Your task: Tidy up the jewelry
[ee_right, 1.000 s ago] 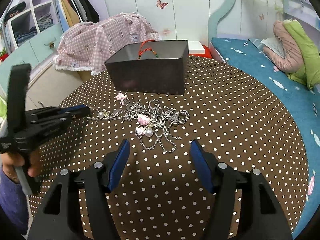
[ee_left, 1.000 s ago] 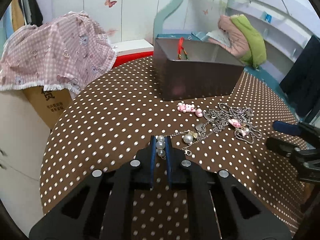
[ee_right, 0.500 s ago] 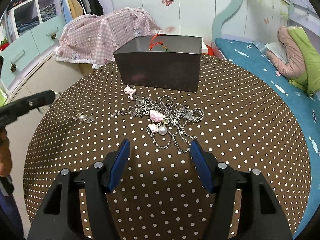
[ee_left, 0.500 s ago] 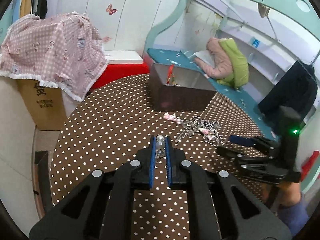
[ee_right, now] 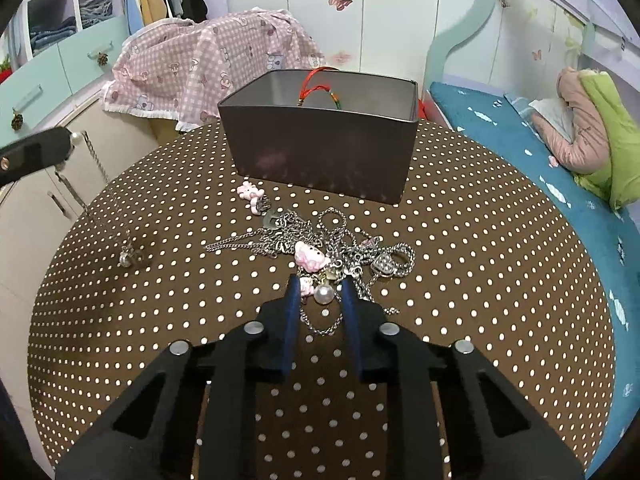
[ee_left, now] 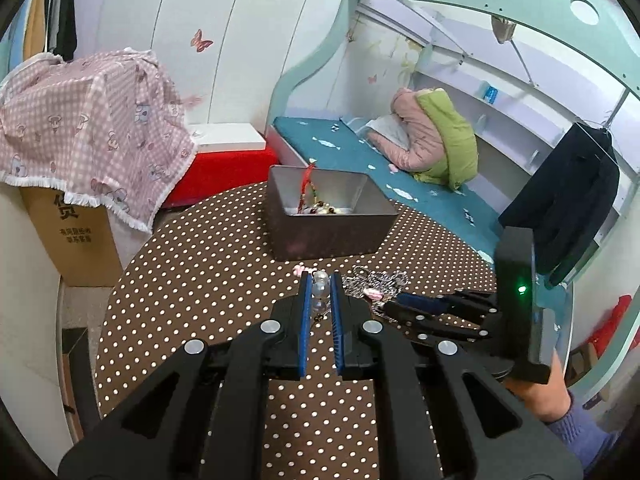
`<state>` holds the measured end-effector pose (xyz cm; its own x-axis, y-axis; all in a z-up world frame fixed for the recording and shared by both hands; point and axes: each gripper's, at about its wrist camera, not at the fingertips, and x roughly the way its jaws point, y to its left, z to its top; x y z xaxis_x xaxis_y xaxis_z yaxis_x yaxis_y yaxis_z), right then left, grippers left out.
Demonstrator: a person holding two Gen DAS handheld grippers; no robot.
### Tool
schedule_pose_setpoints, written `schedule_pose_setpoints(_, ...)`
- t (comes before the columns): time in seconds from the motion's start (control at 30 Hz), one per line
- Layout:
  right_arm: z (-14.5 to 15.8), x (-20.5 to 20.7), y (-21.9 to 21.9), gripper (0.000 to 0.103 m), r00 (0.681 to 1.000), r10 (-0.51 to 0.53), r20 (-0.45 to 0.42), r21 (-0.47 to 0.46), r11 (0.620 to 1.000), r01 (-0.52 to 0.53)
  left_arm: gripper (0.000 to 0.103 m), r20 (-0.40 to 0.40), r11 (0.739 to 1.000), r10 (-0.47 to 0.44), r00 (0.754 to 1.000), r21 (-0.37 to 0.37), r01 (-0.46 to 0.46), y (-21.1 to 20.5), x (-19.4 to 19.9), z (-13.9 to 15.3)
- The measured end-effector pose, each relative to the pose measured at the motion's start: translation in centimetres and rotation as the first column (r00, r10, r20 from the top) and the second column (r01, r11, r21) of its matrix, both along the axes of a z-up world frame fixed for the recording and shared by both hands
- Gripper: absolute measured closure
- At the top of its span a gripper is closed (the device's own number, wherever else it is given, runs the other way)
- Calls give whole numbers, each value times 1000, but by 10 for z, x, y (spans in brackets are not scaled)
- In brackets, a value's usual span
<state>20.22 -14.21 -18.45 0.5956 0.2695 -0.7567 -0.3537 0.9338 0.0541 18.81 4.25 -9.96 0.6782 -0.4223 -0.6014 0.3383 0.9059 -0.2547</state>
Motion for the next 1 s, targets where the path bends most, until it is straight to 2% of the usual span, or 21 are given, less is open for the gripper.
schedule_pose_setpoints(0.2,-4,4,0,93,1000,-3,-12,-16,1000,3,94,-3,1000,-21,1000,-4,21,-6,7,2)
schedule_pose_setpoints(0.37,6,-4,-9,93,1000,-8,19,-4,1000,8,94,-21,999,-36,999,1,36,-14,15,-2)
schedule_pose_setpoints(0.7,72,-8,-42,93,995,-23,93,194,981,4,94,-3,995,-101,995,-3,101,-38,36,21)
schedule_pose_setpoints(0.87,100,4,-46,93,993,-16,119,265,964,-16,94,9,991,-134,991,5,134,-53,56,41)
schedule_pose_setpoints(1.0,112,26,-44,93,994,5,107,319,947,-39,94,33,989,-144,989,15,144,-63,76,61)
